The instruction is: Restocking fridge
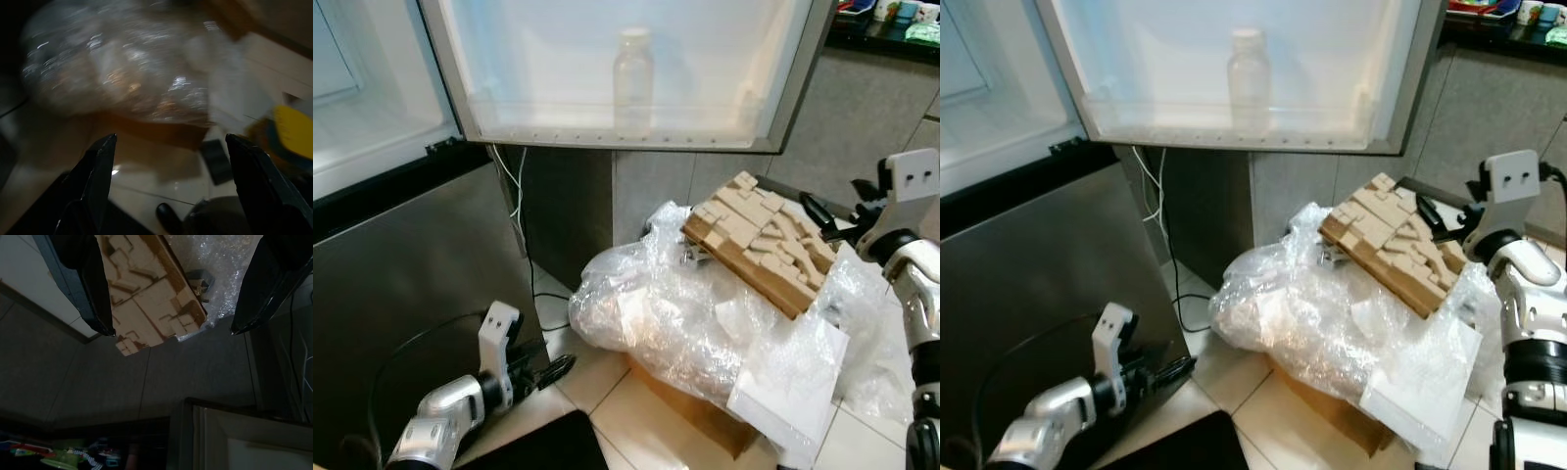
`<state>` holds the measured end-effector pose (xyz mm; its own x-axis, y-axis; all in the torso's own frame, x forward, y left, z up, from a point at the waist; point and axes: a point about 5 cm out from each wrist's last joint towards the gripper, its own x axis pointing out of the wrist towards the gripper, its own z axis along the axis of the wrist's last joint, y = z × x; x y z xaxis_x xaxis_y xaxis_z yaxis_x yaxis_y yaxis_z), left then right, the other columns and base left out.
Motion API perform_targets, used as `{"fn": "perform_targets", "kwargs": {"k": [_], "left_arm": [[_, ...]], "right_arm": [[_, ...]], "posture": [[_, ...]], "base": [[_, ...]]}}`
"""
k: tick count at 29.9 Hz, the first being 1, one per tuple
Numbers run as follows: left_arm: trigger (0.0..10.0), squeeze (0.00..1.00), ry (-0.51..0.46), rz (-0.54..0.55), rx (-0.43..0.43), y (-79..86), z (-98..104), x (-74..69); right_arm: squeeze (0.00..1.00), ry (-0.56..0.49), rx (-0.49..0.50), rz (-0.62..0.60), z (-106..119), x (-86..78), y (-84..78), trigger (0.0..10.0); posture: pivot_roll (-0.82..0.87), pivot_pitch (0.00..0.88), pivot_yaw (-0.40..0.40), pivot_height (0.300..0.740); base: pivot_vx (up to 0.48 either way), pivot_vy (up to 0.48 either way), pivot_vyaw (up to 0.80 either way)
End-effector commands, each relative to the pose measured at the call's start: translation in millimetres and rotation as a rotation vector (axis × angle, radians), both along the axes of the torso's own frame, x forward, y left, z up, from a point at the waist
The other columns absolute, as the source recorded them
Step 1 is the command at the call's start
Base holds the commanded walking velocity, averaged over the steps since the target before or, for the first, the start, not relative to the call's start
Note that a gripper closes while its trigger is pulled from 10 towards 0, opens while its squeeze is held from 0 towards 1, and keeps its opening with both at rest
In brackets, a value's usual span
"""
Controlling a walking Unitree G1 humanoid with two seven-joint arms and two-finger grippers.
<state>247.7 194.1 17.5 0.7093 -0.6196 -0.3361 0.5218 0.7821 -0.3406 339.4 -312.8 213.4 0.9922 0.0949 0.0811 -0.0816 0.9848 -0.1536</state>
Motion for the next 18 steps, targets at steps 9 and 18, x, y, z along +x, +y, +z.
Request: {"fn": "perform_targets", "kwargs": {"k": [9,18], "left_arm": [[10.0,0.0,0.309,0.357,0.176,34.2,-72.2,-62.5],[10.0,0.0,0.485,0.511,0.222,42.3,-100.2,-110.1]], "right_arm": [[0.0,0.155,0.03,-0.146,-45.0,-6.9,-20.4,10.0],[0.0,0.418,0.088,-0.215,-122.2,-38.3,-24.6,10.0]], "posture": [[-0.03,0.0,0.0,0.74],[-0.03,0.0,-0.01,0.74]], "base": [[0.0,0.0,0.0],[0.0,0.0,0.0]]}}
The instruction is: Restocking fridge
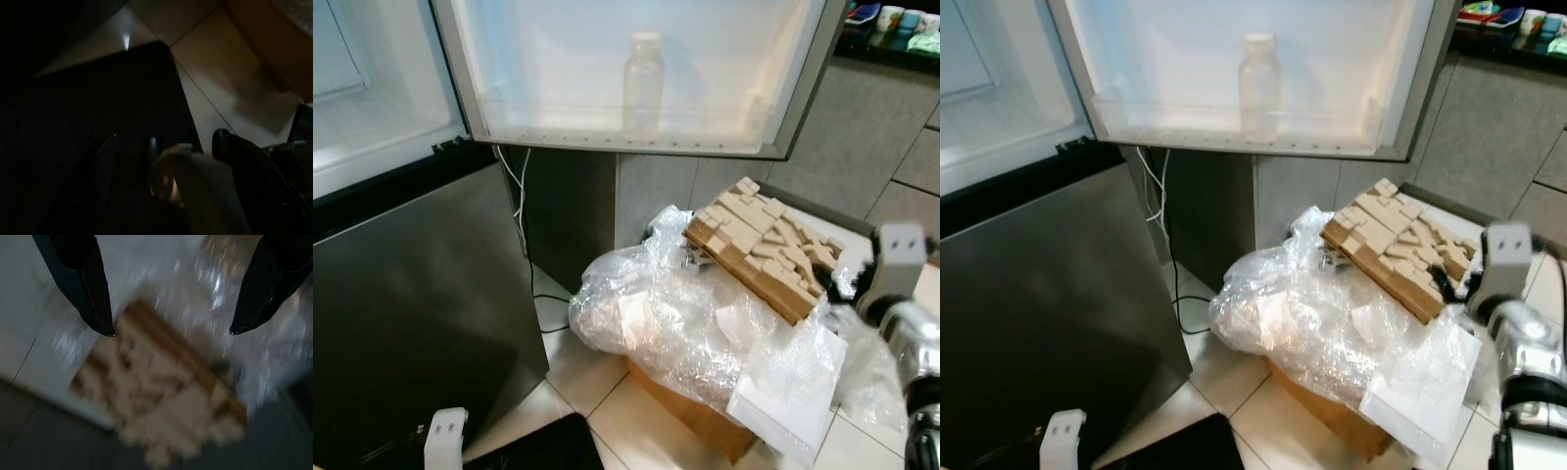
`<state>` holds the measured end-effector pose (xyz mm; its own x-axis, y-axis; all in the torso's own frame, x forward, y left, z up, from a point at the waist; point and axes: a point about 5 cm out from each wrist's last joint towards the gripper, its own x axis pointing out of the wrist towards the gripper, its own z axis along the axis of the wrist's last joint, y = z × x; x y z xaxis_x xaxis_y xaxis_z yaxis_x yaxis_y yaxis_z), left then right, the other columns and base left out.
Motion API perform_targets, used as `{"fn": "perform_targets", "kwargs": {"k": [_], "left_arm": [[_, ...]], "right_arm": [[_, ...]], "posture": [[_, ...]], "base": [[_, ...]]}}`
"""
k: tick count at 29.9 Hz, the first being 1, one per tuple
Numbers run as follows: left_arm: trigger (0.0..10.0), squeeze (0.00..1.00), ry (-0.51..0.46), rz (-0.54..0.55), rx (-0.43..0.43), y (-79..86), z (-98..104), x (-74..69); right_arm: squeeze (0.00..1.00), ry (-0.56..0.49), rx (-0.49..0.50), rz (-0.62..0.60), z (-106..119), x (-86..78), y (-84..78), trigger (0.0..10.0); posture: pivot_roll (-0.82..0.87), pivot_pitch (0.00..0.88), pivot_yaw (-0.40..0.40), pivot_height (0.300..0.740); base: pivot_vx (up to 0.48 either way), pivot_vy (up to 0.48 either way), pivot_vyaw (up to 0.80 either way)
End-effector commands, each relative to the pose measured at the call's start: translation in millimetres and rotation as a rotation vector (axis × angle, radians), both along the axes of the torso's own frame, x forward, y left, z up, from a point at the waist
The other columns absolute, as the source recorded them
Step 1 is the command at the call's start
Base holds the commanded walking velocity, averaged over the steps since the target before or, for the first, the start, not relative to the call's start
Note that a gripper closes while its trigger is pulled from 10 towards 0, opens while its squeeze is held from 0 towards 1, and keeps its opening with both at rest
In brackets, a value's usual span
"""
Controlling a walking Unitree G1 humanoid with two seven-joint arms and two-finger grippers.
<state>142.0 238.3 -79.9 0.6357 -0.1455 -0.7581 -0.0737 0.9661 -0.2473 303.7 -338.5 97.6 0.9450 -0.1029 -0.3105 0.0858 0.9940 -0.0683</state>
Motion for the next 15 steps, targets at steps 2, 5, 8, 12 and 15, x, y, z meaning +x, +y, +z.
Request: {"fn": "perform_targets", "kwargs": {"k": [2,5,8,12,15], "left_arm": [[10.0,0.0,0.045,0.045,0.011,-1.4,-7.8,-15.5],[10.0,0.0,0.074,0.078,0.014,-0.8,-11.5,-24.5],[10.0,0.0,0.098,0.111,0.017,-0.3,-14.4,-31.5],[10.0,0.0,0.134,0.146,0.024,-1.9,-18.8,-41.6],[10.0,0.0,0.157,0.158,0.026,-7.8,-22.5,-47.9]], "right_arm": [[0.0,0.086,0.033,-0.015,-27.0,-13.7,4.0,10.0],[0.0,0.167,0.064,0.011,-51.8,-26.5,14.3,10.0],[0.0,0.254,0.104,0.042,-77.4,-41.5,28.0,10.0],[0.0,0.452,0.185,0.092,-129.7,-82.7,62.0,10.0],[0.0,0.662,0.259,0.093,-173.9,-138.3,94.7,10.0]], "posture": [[-0.03,0.0,-0.013,0.74],[-0.03,0.0,-0.013,0.74],[-0.03,0.0,-0.017,0.74],[-0.03,0.0,-0.026,0.74],[-0.02,0.0,-0.022,0.74]], "base": [[0.0,0.0,0.0],[0.0,0.0,0.0],[0.0,0.0,0.0],[0.0,0.0,0.0],[0.0,0.0,0.0]]}}
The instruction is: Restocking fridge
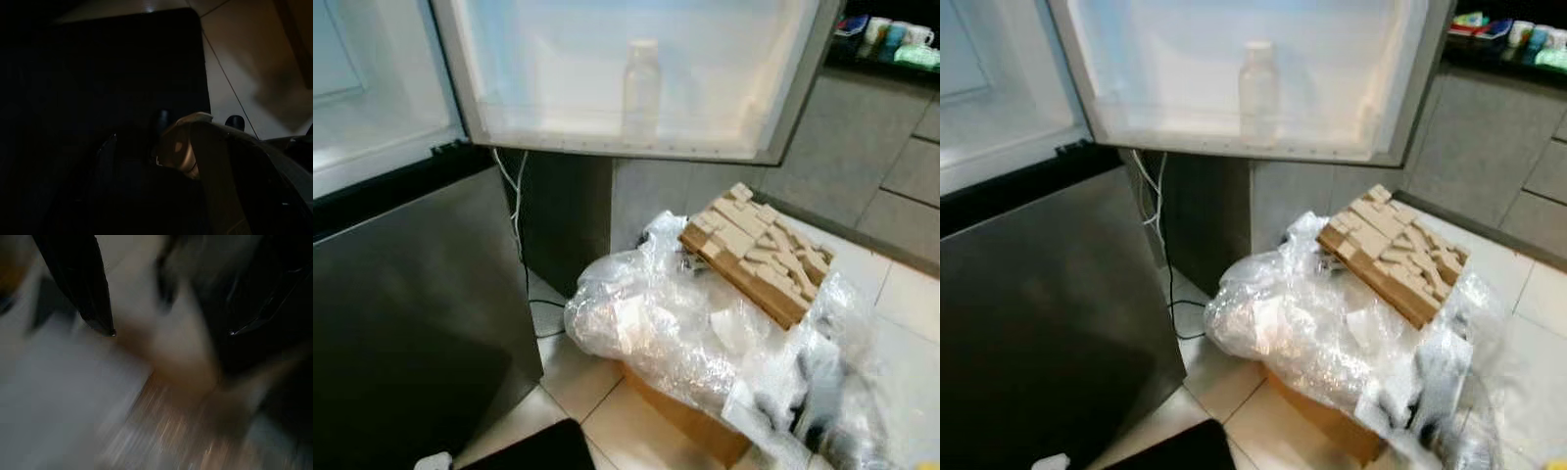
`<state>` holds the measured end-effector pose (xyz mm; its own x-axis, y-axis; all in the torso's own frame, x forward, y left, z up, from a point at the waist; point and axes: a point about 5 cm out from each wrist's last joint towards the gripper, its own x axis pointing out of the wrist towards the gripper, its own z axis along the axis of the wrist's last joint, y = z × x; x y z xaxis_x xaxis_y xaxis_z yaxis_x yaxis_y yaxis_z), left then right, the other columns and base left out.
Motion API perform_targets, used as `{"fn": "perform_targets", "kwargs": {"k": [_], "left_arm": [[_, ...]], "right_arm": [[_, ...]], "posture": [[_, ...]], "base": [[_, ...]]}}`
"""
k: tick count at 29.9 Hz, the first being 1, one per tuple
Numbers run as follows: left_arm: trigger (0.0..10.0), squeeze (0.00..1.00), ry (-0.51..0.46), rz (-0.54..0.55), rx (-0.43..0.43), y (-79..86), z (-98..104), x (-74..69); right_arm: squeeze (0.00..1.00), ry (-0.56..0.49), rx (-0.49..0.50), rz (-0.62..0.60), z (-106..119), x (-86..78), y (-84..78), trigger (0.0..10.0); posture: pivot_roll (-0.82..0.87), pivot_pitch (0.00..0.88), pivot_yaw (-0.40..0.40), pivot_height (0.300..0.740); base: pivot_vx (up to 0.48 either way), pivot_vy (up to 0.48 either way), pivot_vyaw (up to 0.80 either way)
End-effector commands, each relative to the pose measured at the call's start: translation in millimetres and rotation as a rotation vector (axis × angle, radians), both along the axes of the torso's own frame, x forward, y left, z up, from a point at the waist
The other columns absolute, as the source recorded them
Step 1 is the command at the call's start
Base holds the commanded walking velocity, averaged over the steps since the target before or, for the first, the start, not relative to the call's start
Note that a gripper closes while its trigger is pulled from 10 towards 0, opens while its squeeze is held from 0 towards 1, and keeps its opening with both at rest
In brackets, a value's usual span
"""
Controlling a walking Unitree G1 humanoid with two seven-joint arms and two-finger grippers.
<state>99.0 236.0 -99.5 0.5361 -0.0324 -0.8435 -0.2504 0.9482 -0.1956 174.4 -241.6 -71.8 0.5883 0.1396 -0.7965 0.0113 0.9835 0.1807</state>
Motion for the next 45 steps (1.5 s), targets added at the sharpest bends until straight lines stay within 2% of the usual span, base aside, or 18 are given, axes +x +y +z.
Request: {"fn": "perform_targets", "kwargs": {"k": [1,2,3,4,6,8,9,14,23,33,38,45], "left_arm": [[10.0,0.0,0.018,0.008,-0.003,-6.5,-3.4,-5.6],[10.0,0.0,0.018,0.008,-0.003,-6.5,-3.4,-5.6],[10.0,0.0,0.022,0.008,0.0,-7.3,-3.9,-5.8],[10.0,0.0,0.022,0.008,0.0,-7.3,-3.9,-5.8],[10.0,0.0,0.022,0.007,0.009,-7.3,-3.7,-4.5],[10.0,0.0,0.022,0.007,0.009,-7.3,-3.7,-4.5],[10.0,0.0,0.019,0.002,0.017,-7.8,-3.5,-2.2],[10.0,0.0,0.011,-0.006,0.02,-10.3,-3.0,2.6],[10.0,0.0,0.01,-0.051,0.006,-20.9,-4.2,7.0],[10.0,0.0,0.016,-0.054,0.002,-22.2,-5.0,5.3],[10.0,0.0,0.029,-0.069,-0.004,-22.7,-6.0,1.7],[10.0,0.0,0.029,-0.074,-0.01,-25.0,-6.2,2.7]], "right_arm": [[0.0,0.081,-0.019,-0.005,-10.0,-18.9,1.0,10.0],[0.0,0.081,-0.019,-0.005,-10.0,-18.9,1.0,10.0],[0.0,0.134,-0.02,-0.038,-17.2,-34.4,2.9,10.0],[0.0,0.134,-0.02,-0.038,-17.2,-34.4,2.9,10.0],[0.0,0.185,-0.045,-0.055,-23.0,-49.2,2.5,10.0],[0.0,0.185,-0.045,-0.055,-23.0,-49.2,2.5,10.0],[0.0,0.204,-0.058,-0.042,-25.5,-56.4,3.1,10.0],[0.0,0.194,-0.062,-0.026,-25.2,-55.3,4.0,10.0],[0.0,0.165,-0.075,0.0,-21.5,-41.8,6.0,10.0],[0.0,0.17,-0.075,0.013,-22.9,-45.3,7.5,10.0],[0.0,0.188,-0.116,0.007,-23.4,-48.7,2.5,10.0],[0.0,0.166,-0.118,0.005,-20.9,-43.5,0.2,10.0]], "posture": [[-0.02,0.0,-0.022,0.74],[-0.02,0.0,-0.022,0.74],[-0.02,0.0,-0.019,0.74],[-0.02,0.0,-0.019,0.74],[-0.02,0.0,-0.018,0.74],[-0.02,0.0,-0.018,0.74],[-0.02,0.0,-0.02,0.74],[-0.02,0.0,-0.021,0.74],[-0.02,0.0,-0.02,0.74],[-0.02,0.0,-0.022,0.74],[-0.02,0.0,-0.023,0.74],[-0.02,0.0,-0.023,0.74]], "base": [[0.0,0.0,0.0],[0.0,0.0,0.0],[0.0,0.0,0.0],[0.0,0.0,0.0],[0.0,0.0,0.0],[0.0,0.0,0.0],[0.0,0.0,0.0],[0.0,0.0,0.56],[0.0,0.0,0.75],[0.0,0.0,0.75],[0.0,-0.472,0.0],[0.0,-0.472,0.0]]}}
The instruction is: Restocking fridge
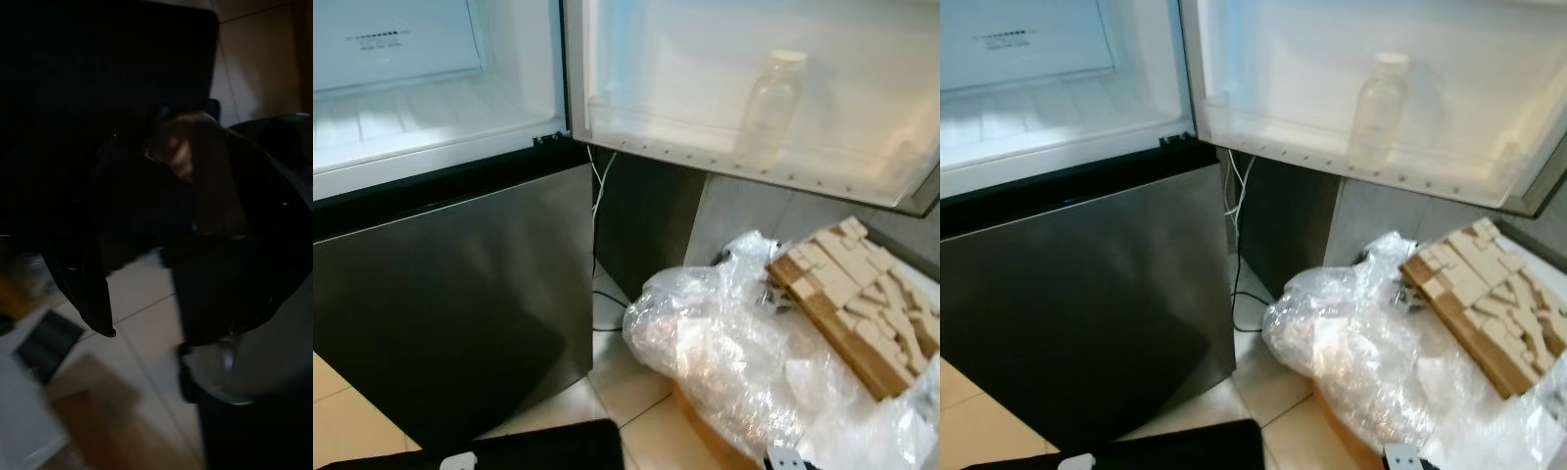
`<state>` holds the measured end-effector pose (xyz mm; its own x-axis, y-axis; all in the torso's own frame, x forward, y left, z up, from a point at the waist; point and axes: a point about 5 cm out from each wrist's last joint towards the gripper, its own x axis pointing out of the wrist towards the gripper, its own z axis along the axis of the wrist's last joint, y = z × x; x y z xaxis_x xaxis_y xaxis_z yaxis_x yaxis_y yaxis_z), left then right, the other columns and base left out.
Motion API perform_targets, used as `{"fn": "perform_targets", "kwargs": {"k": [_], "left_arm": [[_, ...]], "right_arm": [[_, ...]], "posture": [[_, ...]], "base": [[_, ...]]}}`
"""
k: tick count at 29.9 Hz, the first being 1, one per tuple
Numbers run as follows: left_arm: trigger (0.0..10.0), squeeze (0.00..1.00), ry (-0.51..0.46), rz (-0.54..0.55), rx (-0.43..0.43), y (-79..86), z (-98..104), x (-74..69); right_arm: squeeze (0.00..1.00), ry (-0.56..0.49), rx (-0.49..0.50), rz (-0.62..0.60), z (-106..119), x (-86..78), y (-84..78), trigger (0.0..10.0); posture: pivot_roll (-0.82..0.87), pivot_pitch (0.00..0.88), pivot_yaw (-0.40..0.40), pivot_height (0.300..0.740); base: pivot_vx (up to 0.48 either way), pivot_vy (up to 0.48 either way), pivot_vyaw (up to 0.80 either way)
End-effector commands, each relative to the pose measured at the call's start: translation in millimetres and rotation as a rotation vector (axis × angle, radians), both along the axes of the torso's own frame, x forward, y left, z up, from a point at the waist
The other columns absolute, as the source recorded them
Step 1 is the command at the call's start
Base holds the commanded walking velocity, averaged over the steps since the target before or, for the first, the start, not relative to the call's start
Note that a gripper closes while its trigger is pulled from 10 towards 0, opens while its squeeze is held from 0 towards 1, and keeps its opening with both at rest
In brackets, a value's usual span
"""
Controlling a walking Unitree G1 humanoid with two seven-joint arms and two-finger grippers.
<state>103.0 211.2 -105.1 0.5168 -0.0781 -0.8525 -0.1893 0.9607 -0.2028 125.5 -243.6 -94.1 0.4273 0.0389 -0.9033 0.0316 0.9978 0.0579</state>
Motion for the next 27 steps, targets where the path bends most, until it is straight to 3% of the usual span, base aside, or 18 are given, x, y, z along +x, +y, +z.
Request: {"fn": "perform_targets", "kwargs": {"k": [1,6,18,23,26,27], "left_arm": [[10.0,0.0,0.009,-0.008,0.0,-0.9,-0.5,-0.6],[10.0,0.0,0.004,-0.01,0.0,-1.5,-0.2,0.9],[10.0,0.0,-0.003,0.024,-0.019,-2.0,-0.3,0.8],[10.0,0.0,-0.01,0.029,-0.021,-0.7,0.3,1.5],[10.0,0.0,-0.01,0.031,-0.02,-0.1,0.4,1.3],[10.0,0.0,-0.01,0.032,-0.019,0.6,0.4,0.9]], "right_arm": [[0.0,-0.026,0.002,0.005,1.8,6.8,2.1,10.0],[0.0,-0.031,-0.001,0.004,2.4,8.4,1.9,10.0],[0.0,-0.043,-0.006,-0.023,3.6,9.0,-1.6,10.0],[0.0,-0.25,-0.02,-0.199,29.7,43.0,-35.2,10.0],[0.0,-0.311,-0.025,-0.25,39.1,51.1,-47.0,10.0],[0.0,-0.392,-0.044,-0.321,53.8,61.0,-66.0,10.0]], "posture": [[-0.02,0.0,-0.023,0.74],[-0.02,0.0,-0.023,0.74],[-0.02,0.0,-0.021,0.74],[-0.02,0.0,-0.021,0.74],[-0.02,0.0,-0.021,0.74],[-0.02,0.0,-0.021,0.74]], "base": [[0.0,-0.472,0.0],[0.0,-0.441,0.0],[0.0,0.0,0.0],[0.0,0.0,0.0],[0.0,0.0,0.0],[0.0,0.0,0.0]]}}
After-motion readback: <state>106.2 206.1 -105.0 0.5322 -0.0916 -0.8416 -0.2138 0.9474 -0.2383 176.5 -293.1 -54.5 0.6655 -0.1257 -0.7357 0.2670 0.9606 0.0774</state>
